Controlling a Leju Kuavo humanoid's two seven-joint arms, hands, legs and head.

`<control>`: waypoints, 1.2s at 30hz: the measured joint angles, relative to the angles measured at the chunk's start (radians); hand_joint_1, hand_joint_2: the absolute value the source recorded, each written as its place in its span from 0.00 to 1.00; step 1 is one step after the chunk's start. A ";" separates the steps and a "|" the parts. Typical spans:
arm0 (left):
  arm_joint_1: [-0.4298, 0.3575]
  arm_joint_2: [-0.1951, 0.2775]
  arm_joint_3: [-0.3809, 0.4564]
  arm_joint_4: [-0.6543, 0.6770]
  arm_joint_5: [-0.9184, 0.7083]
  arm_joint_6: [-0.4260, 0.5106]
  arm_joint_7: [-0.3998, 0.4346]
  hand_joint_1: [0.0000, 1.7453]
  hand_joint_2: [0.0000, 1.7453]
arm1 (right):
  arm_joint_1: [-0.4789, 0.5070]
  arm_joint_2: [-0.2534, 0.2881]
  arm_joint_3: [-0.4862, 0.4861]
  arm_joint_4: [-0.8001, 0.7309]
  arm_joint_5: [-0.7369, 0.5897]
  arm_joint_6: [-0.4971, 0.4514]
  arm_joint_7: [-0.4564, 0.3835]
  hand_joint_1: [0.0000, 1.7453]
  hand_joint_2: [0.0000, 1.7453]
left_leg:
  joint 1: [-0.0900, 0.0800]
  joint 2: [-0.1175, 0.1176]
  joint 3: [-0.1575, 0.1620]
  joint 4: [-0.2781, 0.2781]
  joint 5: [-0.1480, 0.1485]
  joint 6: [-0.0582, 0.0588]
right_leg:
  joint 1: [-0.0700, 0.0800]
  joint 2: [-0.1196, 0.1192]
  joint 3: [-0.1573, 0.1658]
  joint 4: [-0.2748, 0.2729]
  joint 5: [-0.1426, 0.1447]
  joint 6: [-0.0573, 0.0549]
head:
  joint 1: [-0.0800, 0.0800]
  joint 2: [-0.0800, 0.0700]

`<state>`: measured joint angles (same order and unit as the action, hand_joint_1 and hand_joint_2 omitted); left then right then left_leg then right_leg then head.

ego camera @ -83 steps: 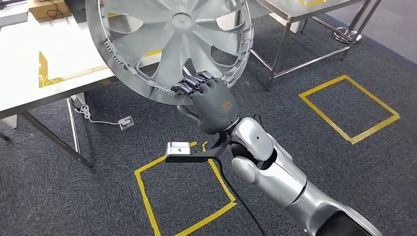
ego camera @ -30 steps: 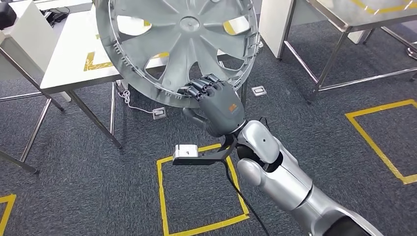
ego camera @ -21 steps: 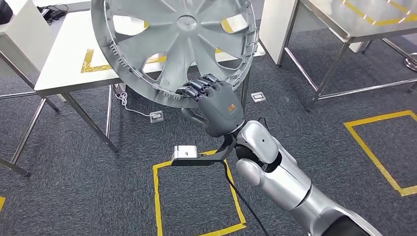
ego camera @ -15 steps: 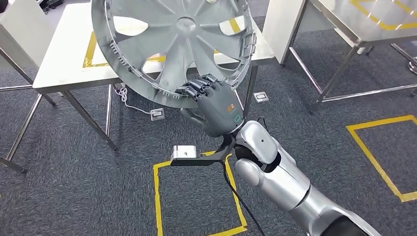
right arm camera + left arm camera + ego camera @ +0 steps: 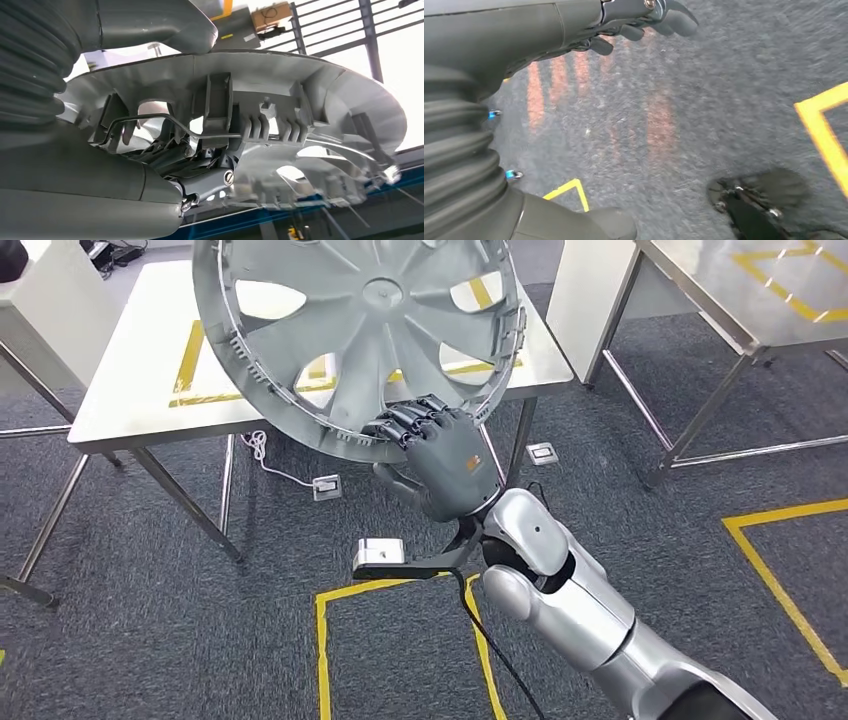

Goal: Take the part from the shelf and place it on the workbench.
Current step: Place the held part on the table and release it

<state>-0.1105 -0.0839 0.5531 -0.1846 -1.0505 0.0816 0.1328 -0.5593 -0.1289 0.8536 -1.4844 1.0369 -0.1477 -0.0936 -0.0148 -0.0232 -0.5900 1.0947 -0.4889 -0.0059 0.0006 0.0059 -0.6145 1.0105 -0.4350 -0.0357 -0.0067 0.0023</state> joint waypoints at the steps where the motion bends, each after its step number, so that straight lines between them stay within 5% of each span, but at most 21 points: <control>1: -0.001 -0.001 0.000 0.000 0.000 0.000 0.000 0.00 1.00 | 0.001 0.000 0.000 0.000 0.000 0.000 0.001 1.00 1.00 | 0.003 0.006 -0.032 0.053 -0.011 -0.006 | -0.003 -0.001 0.010 -0.002 -0.006 -0.002 | -0.003 0.000; 3: -0.001 -0.002 0.000 0.000 0.000 0.000 0.000 0.00 1.00 | 0.003 -0.002 0.000 0.000 -0.001 -0.001 -0.001 1.00 1.00 | 0.013 0.012 -0.113 0.173 -0.058 -0.017 | -0.007 -0.001 0.028 -0.003 -0.023 -0.001 | -0.005 0.000; 5: 0.003 -0.002 0.000 0.000 0.000 0.000 0.001 0.00 1.00 | 0.005 -0.004 0.000 0.000 0.000 -0.002 -0.006 1.00 1.00 | 0.022 0.015 -0.162 0.218 -0.090 -0.026 | -0.012 0.000 0.051 -0.003 -0.042 0.004 | -0.005 0.000; 6: 0.003 -0.002 0.000 0.000 -0.001 0.000 0.001 0.00 1.00 | 0.006 -0.006 0.000 0.000 -0.001 -0.003 -0.008 1.00 1.00 | 0.026 0.017 -0.160 0.187 -0.074 -0.030 | -0.016 0.001 0.066 -0.003 -0.054 0.009 | -0.006 0.000; 9: 0.004 -0.003 0.000 0.001 -0.001 0.000 0.000 0.00 1.00 | 0.005 -0.009 -0.001 0.001 -0.006 -0.006 -0.011 1.00 1.00 | 0.036 0.026 -0.104 -0.014 0.064 -0.039 | -0.024 0.000 0.112 -0.002 -0.094 0.028 | -0.009 0.000; 11: 0.004 -0.004 0.000 0.002 -0.001 0.000 0.000 0.00 1.00 | 0.001 -0.011 -0.002 0.002 -0.008 -0.011 -0.013 1.00 1.00 | 0.036 0.031 -0.089 -0.071 0.105 -0.026 | -0.022 0.000 0.125 -0.003 -0.111 0.044 | -0.013 0.000; 14: 0.003 -0.005 0.000 0.001 -0.002 0.000 0.000 0.00 1.00 | -0.002 -0.014 -0.005 0.002 -0.009 -0.017 -0.016 1.00 1.00 | 0.035 0.028 -0.075 -0.071 0.092 0.004 | -0.024 -0.002 0.128 0.013 -0.109 0.063 | -0.010 0.000; 17: -0.003 -0.004 0.000 0.000 -0.003 0.000 -0.001 0.00 1.00 | -0.002 -0.018 -0.007 0.004 -0.012 -0.018 -0.016 1.00 1.00 | 0.031 0.022 -0.051 -0.072 0.071 0.025 | -0.023 -0.003 0.037 0.159 -0.132 0.068 | -0.005 0.000; 19: -0.005 -0.003 0.000 0.000 -0.002 0.000 0.000 0.00 1.00 | 0.001 -0.021 -0.007 0.006 -0.012 -0.020 -0.016 1.00 1.00 | 0.025 0.018 -0.035 -0.072 0.055 0.032 | -0.017 -0.002 -0.054 0.271 -0.185 0.065 | -0.004 0.000; 21: -0.002 -0.003 0.000 0.000 -0.001 -0.001 0.002 0.00 1.00 | 0.009 -0.023 -0.007 0.008 -0.012 -0.022 -0.015 1.00 1.00 | 0.016 0.012 -0.008 -0.072 0.033 0.037 | -0.009 -0.002 -0.099 0.281 -0.203 0.053 | -0.003 0.000; 22: 0.000 -0.003 0.000 0.000 0.000 -0.001 0.002 0.00 1.00 | 0.012 -0.023 -0.007 0.009 -0.011 -0.022 -0.014 1.00 1.00 | 0.011 0.010 0.009 -0.072 0.020 0.039 | -0.003 -0.002 -0.101 0.240 -0.178 0.042 | -0.002 0.000; 24: 0.001 -0.006 0.000 0.001 0.001 -0.001 0.003 0.00 1.00 | 0.016 -0.023 -0.007 0.010 -0.010 -0.023 -0.012 1.00 1.00 | 0.001 0.006 0.041 -0.070 -0.006 0.039 | 0.015 0.000 -0.087 0.112 -0.062 0.014 | -0.003 0.000; 26: 0.001 -0.008 0.000 0.003 0.002 0.000 0.002 0.00 1.00 | 0.018 -0.024 -0.008 0.011 -0.007 -0.026 -0.012 1.00 1.00 | -0.003 0.003 0.055 -0.071 -0.027 0.034 | 0.029 0.005 -0.074 0.027 0.027 -0.003 | -0.006 0.000; 27: 0.002 -0.008 0.000 0.004 0.002 0.000 0.001 0.00 1.00 | 0.018 -0.025 -0.009 0.012 -0.006 -0.029 -0.012 1.00 1.00 | -0.004 0.001 0.060 -0.068 -0.032 0.029 | 0.032 0.007 -0.069 0.009 0.043 -0.006 | -0.008 0.000; 30: 0.003 -0.005 0.000 0.002 0.001 0.000 -0.002 0.00 1.00 | 0.021 -0.024 -0.014 0.012 -0.003 -0.032 -0.009 1.00 1.00 | -0.005 0.003 0.069 -0.044 -0.036 0.015 | 0.024 0.008 -0.035 -0.002 0.031 -0.011 | -0.008 0.000; 32: 0.000 -0.005 0.000 0.000 0.000 0.000 -0.004 0.00 1.00 | 0.025 -0.024 -0.018 0.012 -0.001 -0.031 -0.005 1.00 1.00 | -0.003 0.008 0.030 0.031 -0.055 0.002 | 0.016 0.006 -0.009 -0.006 0.016 -0.015 | -0.011 0.000; 34: -0.003 -0.006 0.000 0.000 0.000 0.000 -0.003 0.00 1.00 | 0.032 -0.023 -0.021 0.012 0.006 -0.032 -0.002 1.00 1.00 | 0.007 0.012 -0.046 0.143 -0.100 -0.011 | 0.014 0.005 0.008 -0.006 -0.002 -0.016 | -0.014 0.000; 36: 0.001 -0.005 0.000 0.000 0.000 0.001 0.000 0.00 1.00 | 0.043 -0.023 -0.023 0.012 0.014 -0.033 -0.002 1.00 1.00 | 0.016 0.014 -0.102 0.192 -0.119 -0.021 | 0.010 0.008 0.028 -0.005 -0.021 -0.012 | -0.014 0.000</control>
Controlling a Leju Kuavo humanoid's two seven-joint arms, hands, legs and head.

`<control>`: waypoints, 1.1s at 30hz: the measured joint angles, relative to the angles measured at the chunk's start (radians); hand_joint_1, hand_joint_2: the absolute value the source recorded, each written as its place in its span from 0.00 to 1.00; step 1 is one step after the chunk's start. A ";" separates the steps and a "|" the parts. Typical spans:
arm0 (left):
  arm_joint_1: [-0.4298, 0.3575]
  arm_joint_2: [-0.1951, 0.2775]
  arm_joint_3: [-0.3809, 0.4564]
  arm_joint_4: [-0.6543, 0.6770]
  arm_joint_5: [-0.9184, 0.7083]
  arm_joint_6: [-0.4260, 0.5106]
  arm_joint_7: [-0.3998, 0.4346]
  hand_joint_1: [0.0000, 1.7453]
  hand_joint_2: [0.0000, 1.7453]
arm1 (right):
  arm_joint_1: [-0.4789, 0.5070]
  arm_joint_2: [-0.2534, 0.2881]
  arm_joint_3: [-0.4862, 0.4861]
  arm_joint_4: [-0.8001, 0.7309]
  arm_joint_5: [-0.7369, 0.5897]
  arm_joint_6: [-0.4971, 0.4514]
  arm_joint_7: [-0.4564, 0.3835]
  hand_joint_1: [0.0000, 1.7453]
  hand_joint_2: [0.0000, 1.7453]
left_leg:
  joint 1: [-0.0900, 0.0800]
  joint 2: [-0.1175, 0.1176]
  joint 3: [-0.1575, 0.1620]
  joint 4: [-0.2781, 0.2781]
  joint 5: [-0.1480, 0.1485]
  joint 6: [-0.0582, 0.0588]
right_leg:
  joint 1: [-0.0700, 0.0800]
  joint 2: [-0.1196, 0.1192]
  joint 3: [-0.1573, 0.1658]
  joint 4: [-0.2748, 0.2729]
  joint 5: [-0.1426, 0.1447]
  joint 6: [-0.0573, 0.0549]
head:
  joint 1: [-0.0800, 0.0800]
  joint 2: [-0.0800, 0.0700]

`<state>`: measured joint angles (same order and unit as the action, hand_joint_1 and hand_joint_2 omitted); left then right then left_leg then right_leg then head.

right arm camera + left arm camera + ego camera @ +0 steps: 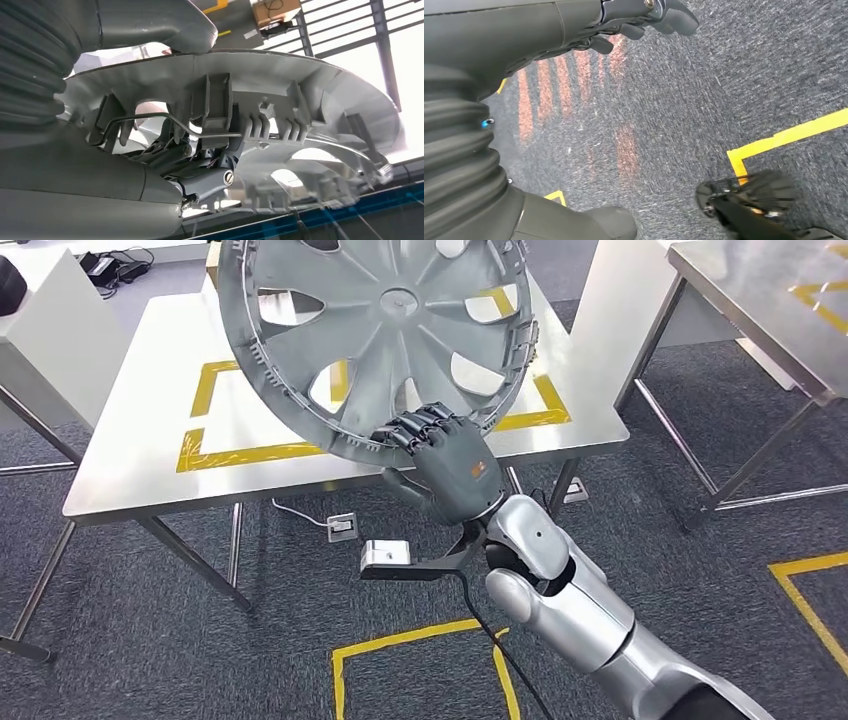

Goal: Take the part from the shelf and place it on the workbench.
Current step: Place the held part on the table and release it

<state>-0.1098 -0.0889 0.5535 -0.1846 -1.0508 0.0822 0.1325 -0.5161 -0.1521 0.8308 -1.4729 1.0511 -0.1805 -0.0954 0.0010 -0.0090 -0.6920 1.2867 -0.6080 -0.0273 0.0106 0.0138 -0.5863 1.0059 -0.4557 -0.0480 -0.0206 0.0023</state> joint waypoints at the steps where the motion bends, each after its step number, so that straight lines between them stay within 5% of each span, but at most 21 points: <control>1: 0.002 0.000 0.000 0.000 0.000 0.000 0.000 0.00 1.00 | 0.005 0.000 -0.001 0.000 0.004 0.000 0.000 1.00 1.00 | 0.003 0.001 -0.005 -0.022 0.022 -0.004 | -0.003 0.001 0.013 0.001 -0.011 0.004 | 0.000 0.000; 3: 0.004 0.000 0.000 0.001 -0.001 0.000 0.000 0.00 1.00 | 0.011 0.001 -0.003 0.000 0.009 0.001 0.002 1.00 1.00 | 0.009 0.003 0.019 -0.144 0.120 -0.010 | -0.009 0.002 0.040 0.003 -0.035 0.013 | -0.001 0.000; 5: 0.005 0.000 0.000 0.003 -0.001 0.001 -0.001 0.00 1.00 | 0.011 0.002 -0.007 0.001 0.010 0.003 0.004 1.00 1.00 | 0.009 0.005 0.042 -0.243 0.185 -0.003 | -0.010 0.002 0.056 0.005 -0.054 0.025 | -0.002 0.000; 10: 0.004 -0.001 0.001 0.003 0.000 0.003 0.000 0.00 1.00 | 0.005 0.009 -0.028 0.006 0.004 0.019 -0.002 1.00 1.00 | 0.007 0.001 0.068 -0.268 0.180 0.039 | -0.010 0.001 0.051 0.044 -0.069 0.051 | 0.002 0.000; 15: -0.003 -0.003 0.013 0.002 0.004 0.007 0.000 0.00 1.00 | -0.032 0.030 -0.037 0.081 -0.032 0.044 -0.016 1.00 1.00 | 0.007 -0.002 0.103 -0.271 0.150 0.054 | -0.013 -0.005 -0.133 0.300 -0.148 0.064 | 0.011 0.000; 17: -0.005 -0.004 0.016 0.002 0.005 0.006 0.000 0.00 1.00 | -0.065 0.044 -0.045 0.137 -0.059 0.058 -0.016 1.00 1.00 | 0.005 -0.004 0.124 -0.270 0.134 0.053 | -0.011 -0.006 -0.139 0.244 -0.094 0.057 | 0.012 0.000; 19: -0.011 -0.008 0.017 0.002 0.002 0.001 0.000 0.00 1.00 | -0.122 0.062 -0.054 0.224 -0.092 0.073 -0.015 1.00 1.00 | 0.001 -0.006 0.144 -0.269 0.118 0.049 | -0.005 -0.006 -0.103 0.107 0.007 0.044 | 0.013 0.000; 21: -0.021 -0.012 0.017 0.002 -0.001 -0.005 0.000 0.00 1.00 | -0.198 0.089 -0.065 0.338 -0.122 0.086 -0.017 1.00 1.00 | -0.002 -0.007 0.154 -0.267 0.106 0.039 | 0.002 -0.007 -0.079 0.020 0.051 0.033 | 0.014 0.000; 24: -0.030 -0.014 0.020 0.002 0.003 -0.013 0.000 0.00 1.00 | -0.305 0.135 -0.080 0.521 -0.149 0.103 -0.013 1.00 1.00 | -0.003 -0.006 0.161 -0.258 0.101 0.020 | 0.000 -0.007 -0.060 -0.002 0.049 0.019 | 0.015 0.000; 26: -0.034 -0.017 0.026 0.002 0.009 -0.016 0.001 0.00 1.00 | -0.368 0.166 -0.089 0.648 -0.161 0.120 0.002 1.00 1.00 | -0.001 -0.004 0.137 -0.206 0.080 0.008 | -0.005 -0.007 -0.041 -0.007 0.046 0.010 | 0.010 0.000; 30: -0.035 -0.024 0.038 0.004 0.013 -0.021 0.010 0.00 1.00 | -0.451 0.205 -0.105 0.868 -0.175 0.158 0.056 1.00 1.00 | 0.007 0.000 -0.008 -0.002 0.014 -0.009 | -0.007 -0.009 -0.015 -0.005 0.022 0.007 | 0.006 0.000; 31: -0.034 -0.025 0.041 0.004 0.013 -0.021 0.012 0.00 1.00 | -0.461 0.208 -0.108 0.909 -0.177 0.168 0.069 1.00 1.00 | 0.009 0.001 -0.024 -0.002 0.026 -0.011 | -0.008 -0.009 -0.007 -0.003 0.014 0.010 | 0.006 0.000; 33: -0.031 -0.025 0.043 0.005 0.014 -0.022 0.013 0.00 1.00 | -0.473 0.210 -0.117 0.976 -0.184 0.187 0.089 1.00 1.00 | 0.012 0.003 -0.007 -0.099 0.107 -0.012 | -0.012 -0.009 0.015 0.001 -0.006 0.017 | 0.006 0.000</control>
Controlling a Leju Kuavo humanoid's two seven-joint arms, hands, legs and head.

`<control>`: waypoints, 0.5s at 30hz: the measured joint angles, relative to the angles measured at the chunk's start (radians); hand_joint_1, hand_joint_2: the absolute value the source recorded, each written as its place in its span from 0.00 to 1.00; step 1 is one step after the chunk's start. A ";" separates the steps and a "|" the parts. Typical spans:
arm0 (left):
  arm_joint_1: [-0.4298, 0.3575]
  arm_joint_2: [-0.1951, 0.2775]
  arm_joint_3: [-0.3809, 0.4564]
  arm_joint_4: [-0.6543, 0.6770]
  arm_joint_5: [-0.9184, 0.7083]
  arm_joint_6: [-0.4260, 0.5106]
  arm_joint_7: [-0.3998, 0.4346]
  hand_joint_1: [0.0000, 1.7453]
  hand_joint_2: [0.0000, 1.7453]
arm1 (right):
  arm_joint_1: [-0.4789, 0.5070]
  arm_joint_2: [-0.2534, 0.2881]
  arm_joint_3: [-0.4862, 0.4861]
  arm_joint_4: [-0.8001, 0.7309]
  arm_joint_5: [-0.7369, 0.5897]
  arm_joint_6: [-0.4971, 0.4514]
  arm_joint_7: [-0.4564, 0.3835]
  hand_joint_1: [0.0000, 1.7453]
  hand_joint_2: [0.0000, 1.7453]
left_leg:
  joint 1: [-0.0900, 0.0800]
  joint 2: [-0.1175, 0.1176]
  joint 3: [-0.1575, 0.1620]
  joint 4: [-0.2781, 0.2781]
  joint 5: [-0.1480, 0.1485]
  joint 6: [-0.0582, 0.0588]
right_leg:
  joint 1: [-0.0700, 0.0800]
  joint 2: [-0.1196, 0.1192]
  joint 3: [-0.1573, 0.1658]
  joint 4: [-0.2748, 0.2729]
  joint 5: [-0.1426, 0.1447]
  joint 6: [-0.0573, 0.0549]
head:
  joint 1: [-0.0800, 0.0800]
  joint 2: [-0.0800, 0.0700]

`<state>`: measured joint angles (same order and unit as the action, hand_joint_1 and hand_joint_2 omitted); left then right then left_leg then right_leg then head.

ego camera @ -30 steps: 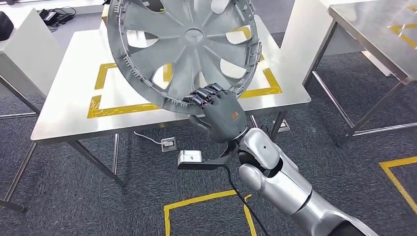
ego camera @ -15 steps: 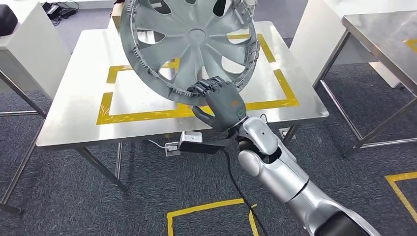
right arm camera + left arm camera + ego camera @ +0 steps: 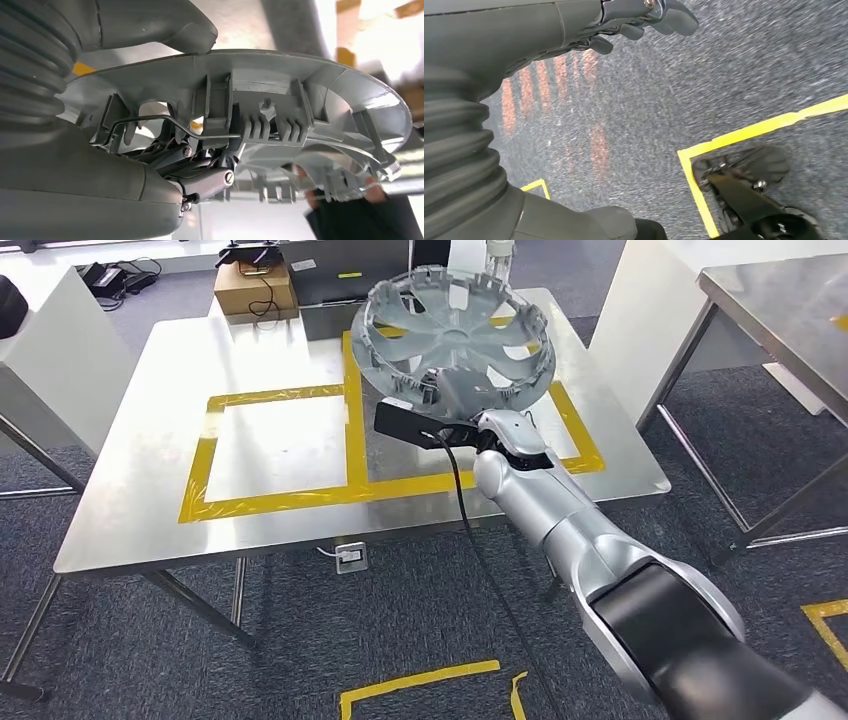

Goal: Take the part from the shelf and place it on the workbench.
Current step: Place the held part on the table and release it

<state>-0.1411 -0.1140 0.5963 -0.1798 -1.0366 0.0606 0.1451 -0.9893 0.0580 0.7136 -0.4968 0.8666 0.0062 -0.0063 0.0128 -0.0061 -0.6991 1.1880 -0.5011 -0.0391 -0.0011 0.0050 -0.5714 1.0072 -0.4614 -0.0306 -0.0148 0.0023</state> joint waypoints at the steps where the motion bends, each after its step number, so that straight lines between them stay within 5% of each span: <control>1: 0.002 -0.001 0.001 0.001 0.001 0.000 0.000 0.00 1.00 | -0.004 0.000 -0.005 0.026 -0.003 0.006 0.005 1.00 1.00 | 0.001 0.000 0.017 -0.066 0.048 0.000 | -0.001 0.000 0.009 0.003 -0.009 0.005 | 0.000 0.000; 4: 0.008 -0.003 0.008 0.005 0.007 -0.011 -0.010 0.00 1.00 | -0.017 -0.001 -0.011 0.087 -0.008 0.020 0.011 1.00 1.00 | 0.001 0.000 0.041 -0.161 0.099 0.019 | 0.001 0.007 0.010 0.011 -0.025 0.019 | -0.002 0.000; 8: 0.016 -0.005 0.021 0.006 0.005 -0.017 -0.029 0.00 1.00 | -0.023 -0.003 -0.019 0.134 -0.006 0.026 0.009 0.00 0.00 | 0.000 -0.004 0.043 -0.162 0.101 0.030 | 0.003 0.011 0.009 0.008 -0.024 0.013 | 0.000 0.000; 11: 0.019 -0.005 0.023 0.006 -0.011 0.032 -0.009 0.00 1.00 | -0.032 -0.003 -0.026 0.150 -0.002 0.015 -0.002 0.00 0.00 | -0.001 -0.008 0.044 -0.162 0.096 0.037 | 0.003 0.008 0.017 -0.004 -0.027 0.008 | 0.001 0.000; 15: 0.020 -0.004 0.028 0.006 -0.001 0.097 -0.036 0.00 0.00 | -0.044 -0.003 -0.034 0.155 0.003 -0.013 -0.026 0.00 0.00 | -0.003 -0.009 0.048 -0.162 0.093 0.042 | 0.003 0.005 0.025 -0.013 -0.030 0.018 | 0.001 0.000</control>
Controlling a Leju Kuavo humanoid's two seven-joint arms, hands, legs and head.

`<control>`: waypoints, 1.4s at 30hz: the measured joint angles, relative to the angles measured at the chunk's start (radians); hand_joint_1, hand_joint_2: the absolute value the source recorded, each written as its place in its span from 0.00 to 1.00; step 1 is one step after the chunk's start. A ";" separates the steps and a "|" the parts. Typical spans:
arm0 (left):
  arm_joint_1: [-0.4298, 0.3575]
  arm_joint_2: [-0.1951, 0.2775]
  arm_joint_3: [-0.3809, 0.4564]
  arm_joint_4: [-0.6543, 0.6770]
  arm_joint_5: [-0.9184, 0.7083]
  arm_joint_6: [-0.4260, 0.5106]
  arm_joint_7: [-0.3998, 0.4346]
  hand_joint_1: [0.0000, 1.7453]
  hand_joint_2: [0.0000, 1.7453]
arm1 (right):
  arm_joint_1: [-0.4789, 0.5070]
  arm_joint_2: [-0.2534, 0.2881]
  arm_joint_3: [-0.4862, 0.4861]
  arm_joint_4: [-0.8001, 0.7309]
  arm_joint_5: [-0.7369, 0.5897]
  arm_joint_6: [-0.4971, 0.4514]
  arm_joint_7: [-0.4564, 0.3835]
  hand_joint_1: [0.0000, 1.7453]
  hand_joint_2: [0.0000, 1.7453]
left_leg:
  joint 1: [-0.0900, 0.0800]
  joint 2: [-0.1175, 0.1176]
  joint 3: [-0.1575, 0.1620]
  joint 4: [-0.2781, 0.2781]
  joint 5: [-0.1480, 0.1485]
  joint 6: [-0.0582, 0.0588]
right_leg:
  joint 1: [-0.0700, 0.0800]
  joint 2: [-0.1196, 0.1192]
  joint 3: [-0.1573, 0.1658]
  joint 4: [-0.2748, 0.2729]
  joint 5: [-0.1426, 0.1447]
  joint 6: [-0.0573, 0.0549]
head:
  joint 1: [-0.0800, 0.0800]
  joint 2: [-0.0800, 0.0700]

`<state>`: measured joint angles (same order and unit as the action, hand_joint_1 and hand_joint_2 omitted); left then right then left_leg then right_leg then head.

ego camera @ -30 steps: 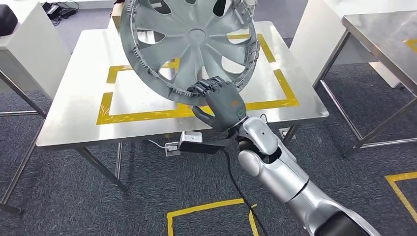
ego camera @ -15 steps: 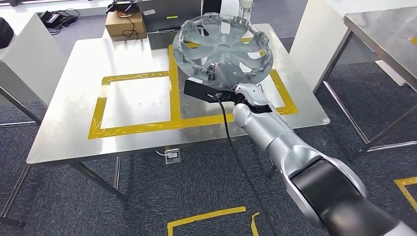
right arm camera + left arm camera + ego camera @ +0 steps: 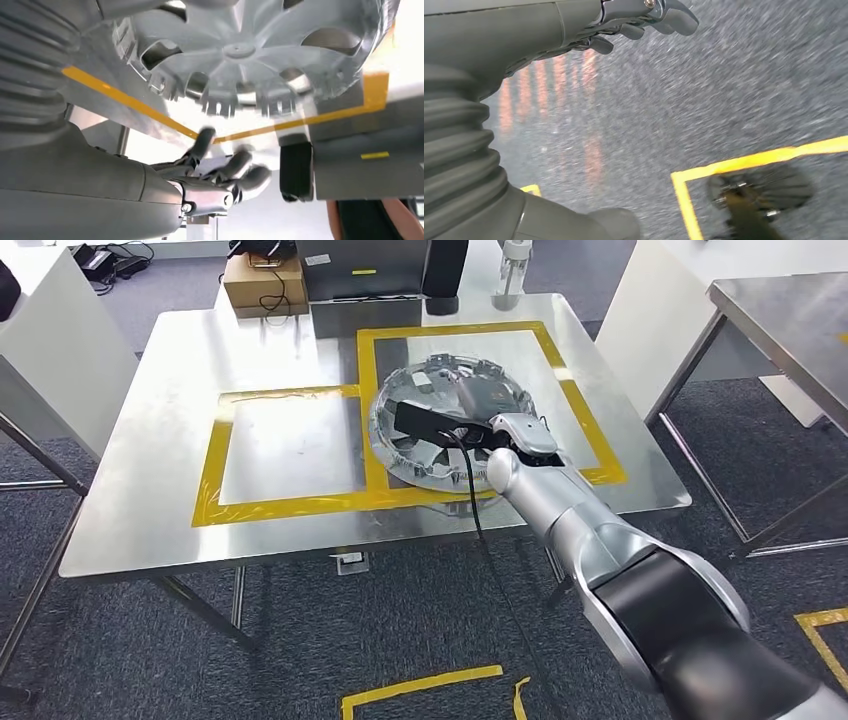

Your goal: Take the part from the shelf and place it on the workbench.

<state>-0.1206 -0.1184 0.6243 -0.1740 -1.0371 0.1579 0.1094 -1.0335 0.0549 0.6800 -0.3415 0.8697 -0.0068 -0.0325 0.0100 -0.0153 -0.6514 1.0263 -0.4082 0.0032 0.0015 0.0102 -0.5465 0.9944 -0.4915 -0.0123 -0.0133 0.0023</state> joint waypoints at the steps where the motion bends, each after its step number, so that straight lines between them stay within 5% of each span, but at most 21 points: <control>1: -0.001 0.000 0.001 0.000 0.001 0.002 -0.009 0.00 0.00 | -0.001 0.000 -0.002 0.000 0.000 -0.009 -0.010 0.00 0.00 | 0.000 0.000 0.001 0.000 -0.001 0.001 | 0.000 -0.001 0.002 -0.001 -0.001 0.006 | 0.000 0.000; 4: -0.004 0.002 0.003 -0.001 0.000 -0.007 -0.017 0.00 0.00 | -0.005 0.000 -0.007 -0.002 -0.002 -0.040 -0.047 0.00 0.00 | -0.001 0.000 0.003 0.000 0.000 0.003 | -0.001 -0.001 0.003 -0.002 0.000 0.019 | 0.000 0.000; 11: -0.017 0.004 0.018 -0.002 0.006 -0.001 0.010 0.00 0.00 | -0.017 0.000 -0.056 -0.099 -0.050 -0.184 -0.174 0.00 0.00 | -0.002 0.001 0.004 0.001 0.005 0.001 | -0.002 -0.001 0.003 0.001 0.004 0.025 | 0.000 0.000; 21: -0.010 0.014 0.026 -0.002 -0.015 -0.004 0.030 0.00 0.00 | 0.113 -0.052 -0.180 -0.633 0.009 -0.215 -0.115 0.00 0.00 | -0.004 0.002 0.008 -0.003 0.006 0.015 | -0.009 -0.001 0.004 0.006 -0.003 0.040 | 0.000 0.000; 23: -0.007 0.014 0.026 -0.002 -0.022 -0.006 0.033 0.00 0.00 | 0.156 -0.073 -0.199 -0.730 0.026 -0.216 -0.109 0.00 0.00 | 0.001 0.006 0.010 -0.012 0.011 0.023 | -0.010 -0.002 -0.024 0.070 -0.049 0.045 | 0.004 0.000; 25: -0.004 0.015 0.026 -0.002 -0.025 -0.005 0.030 0.00 0.00 | 0.194 -0.092 -0.217 -0.807 0.034 -0.222 -0.111 0.00 0.00 | 0.001 0.008 0.007 -0.013 0.013 0.026 | -0.012 -0.003 -0.083 0.204 -0.120 0.049 | 0.008 0.000; 27: -0.001 0.016 0.026 -0.002 -0.025 0.000 0.023 0.00 0.00 | 0.232 -0.108 -0.236 -0.867 0.039 -0.231 -0.117 0.00 0.00 | 0.001 0.010 0.002 -0.009 0.015 0.024 | -0.016 -0.003 -0.122 0.292 -0.144 0.052 | 0.008 0.000; 28: 0.000 0.017 0.026 -0.002 -0.025 0.002 0.020 0.00 0.00 | 0.248 -0.114 -0.246 -0.895 0.041 -0.236 -0.120 0.00 0.00 | 0.002 0.010 -0.002 -0.006 0.016 0.022 | -0.018 -0.004 -0.115 0.281 -0.128 0.052 | 0.008 0.000; 32: -0.001 0.019 0.027 -0.003 -0.032 0.004 0.015 0.00 0.00 | 0.292 -0.131 -0.280 -0.997 0.052 -0.255 -0.122 0.00 0.00 | 0.004 0.008 -0.018 0.006 0.027 0.002 | -0.019 -0.005 0.004 0.056 -0.029 0.049 | 0.009 0.000; 36: 0.004 0.020 0.027 -0.005 -0.035 0.010 0.001 0.00 0.00 | 0.345 -0.144 -0.309 -1.078 0.067 -0.277 -0.127 0.00 0.00 | 0.005 0.006 -0.025 0.003 0.040 -0.030 | -0.014 -0.004 -0.005 0.036 -0.010 0.015 | 0.012 0.000; 38: 0.012 0.020 0.027 -0.004 -0.036 0.013 -0.004 0.00 0.00 | 0.374 -0.148 -0.321 -1.113 0.071 -0.290 -0.135 0.00 0.00 | 0.007 0.008 -0.045 0.045 -0.009 -0.039 | -0.016 -0.006 -0.019 0.032 0.009 -0.003 | 0.010 0.000; 40: 0.017 0.019 0.027 -0.004 -0.036 0.014 -0.005 0.00 0.00 | 0.405 -0.155 -0.330 -1.143 0.074 -0.302 -0.143 0.00 0.00 | 0.007 0.010 -0.081 0.165 -0.105 -0.044 | -0.015 -0.006 -0.039 0.032 0.026 -0.013 | 0.008 0.000; 42: 0.020 0.019 0.027 -0.003 -0.037 0.014 -0.005 0.00 0.00 | 0.444 -0.165 -0.340 -1.167 0.078 -0.313 -0.152 0.00 0.00 | 0.007 0.010 -0.099 0.276 -0.161 -0.046 | -0.011 -0.007 -0.062 0.033 0.043 -0.015 | 0.007 0.000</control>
<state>-0.1002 -0.0994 0.6508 -0.1774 -1.0739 0.1717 0.1044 -0.5900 -0.1098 0.3404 -1.5088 0.9473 -0.3202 -0.1842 0.0170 -0.0050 -0.7501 1.3023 -0.5696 -0.0425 -0.0096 0.0036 -0.6081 1.0271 -0.4489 -0.0269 -0.0059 0.0023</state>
